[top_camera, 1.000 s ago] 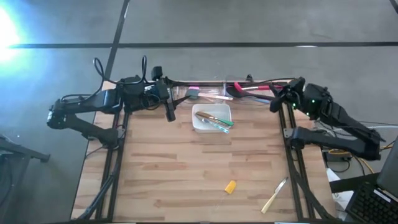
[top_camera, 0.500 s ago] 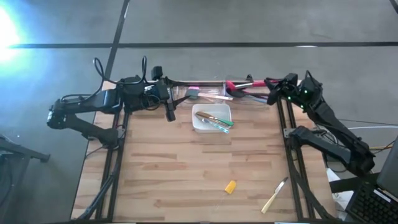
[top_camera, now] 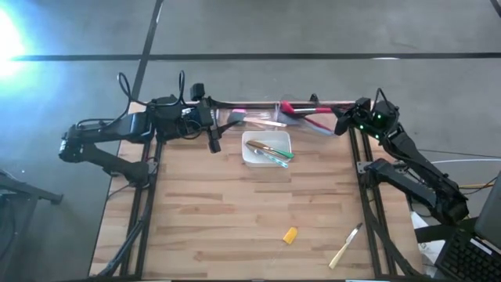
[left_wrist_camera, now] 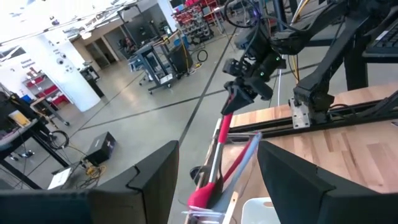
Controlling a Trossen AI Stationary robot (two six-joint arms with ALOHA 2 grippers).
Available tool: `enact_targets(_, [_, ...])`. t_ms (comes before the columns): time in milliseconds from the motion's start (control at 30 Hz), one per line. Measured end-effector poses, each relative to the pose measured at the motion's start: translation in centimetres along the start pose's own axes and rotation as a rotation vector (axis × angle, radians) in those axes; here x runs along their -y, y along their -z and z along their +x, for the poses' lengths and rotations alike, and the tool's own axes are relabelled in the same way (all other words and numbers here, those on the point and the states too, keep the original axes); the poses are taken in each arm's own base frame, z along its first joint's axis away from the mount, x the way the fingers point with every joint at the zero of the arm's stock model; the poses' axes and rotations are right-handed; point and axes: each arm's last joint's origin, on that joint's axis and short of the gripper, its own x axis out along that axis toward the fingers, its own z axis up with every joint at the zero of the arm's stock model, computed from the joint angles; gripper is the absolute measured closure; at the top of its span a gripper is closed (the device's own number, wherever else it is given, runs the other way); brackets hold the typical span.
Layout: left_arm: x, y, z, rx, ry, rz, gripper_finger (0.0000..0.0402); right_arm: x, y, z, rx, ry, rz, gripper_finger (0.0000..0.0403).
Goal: Pick & Place Kitchen Items
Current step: Put the pink serving spoon into the right transparent bin, then put the yellow knife into the white bin
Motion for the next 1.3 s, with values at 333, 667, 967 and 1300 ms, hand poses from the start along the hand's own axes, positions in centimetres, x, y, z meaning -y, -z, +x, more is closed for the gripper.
enact_targets(333, [0.0,0.0,0.0,-0.001,0.001,0.000,0.0177,0.4,1.0,-0.7,-0.145,0.109,0.012,0.0290])
enact_targets(667, [0.0,0.0,0.0,0.002,0.007,-0.003,0.0177,-0.3,-0.4,-1.9,-0.183,0.093,0.007,0.0233])
enact_targets(967, [0.1,0.0,0.0,0.009,0.023,-0.009,0.0177,-1.3,-2.7,-2.9,-0.115,0.020,0.014,0.0225])
enact_targets(1300, [0.1,0.0,0.0,0.011,0.029,-0.005,0.0177,-2.2,2.0,-1.6,-0.408,-0.255,0.067,0.0306])
